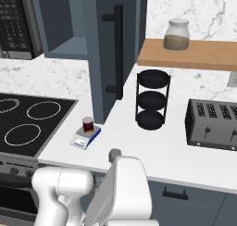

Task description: Pick the canned food and place it on the digital scale for weighing, and close the cabinet.

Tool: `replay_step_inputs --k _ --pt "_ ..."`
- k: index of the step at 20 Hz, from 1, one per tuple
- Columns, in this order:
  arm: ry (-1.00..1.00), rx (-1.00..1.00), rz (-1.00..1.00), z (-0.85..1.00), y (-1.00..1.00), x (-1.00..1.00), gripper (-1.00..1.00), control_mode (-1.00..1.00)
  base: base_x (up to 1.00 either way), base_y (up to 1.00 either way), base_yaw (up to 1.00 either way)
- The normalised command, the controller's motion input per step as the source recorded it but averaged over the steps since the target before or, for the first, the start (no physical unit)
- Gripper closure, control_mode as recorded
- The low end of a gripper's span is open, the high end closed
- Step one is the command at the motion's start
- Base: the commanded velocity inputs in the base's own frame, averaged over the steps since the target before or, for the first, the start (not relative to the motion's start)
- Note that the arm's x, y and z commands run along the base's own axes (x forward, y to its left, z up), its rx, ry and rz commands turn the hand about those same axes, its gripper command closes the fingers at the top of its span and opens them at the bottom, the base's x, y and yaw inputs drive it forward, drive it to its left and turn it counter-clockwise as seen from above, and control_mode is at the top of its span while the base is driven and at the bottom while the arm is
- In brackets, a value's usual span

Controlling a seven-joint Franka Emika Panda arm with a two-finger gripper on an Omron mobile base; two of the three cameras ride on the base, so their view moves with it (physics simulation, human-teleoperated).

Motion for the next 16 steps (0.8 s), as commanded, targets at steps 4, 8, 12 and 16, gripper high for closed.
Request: replay_step_inputs --k 4,8,12,16 --pt "-0.37 0.0 0.16 -0.68 -0.15 1.0 -1.0 -1.0 0.0 0.0 0.0" --pt "-0.38 0.0 0.15 -0.88 0.0 1.0 -1.0 -1.0 0.0 0.0 0.0" --pt "-0.41 0.0 0.13 -0.76 0.0 1.0 -1.0 -1.0 0.0 0.0 0.0" --pt "-0.34 0.07 0.09 0.01 0.0 1.0 -1.0 -1.0 0.0 0.0 0.0"
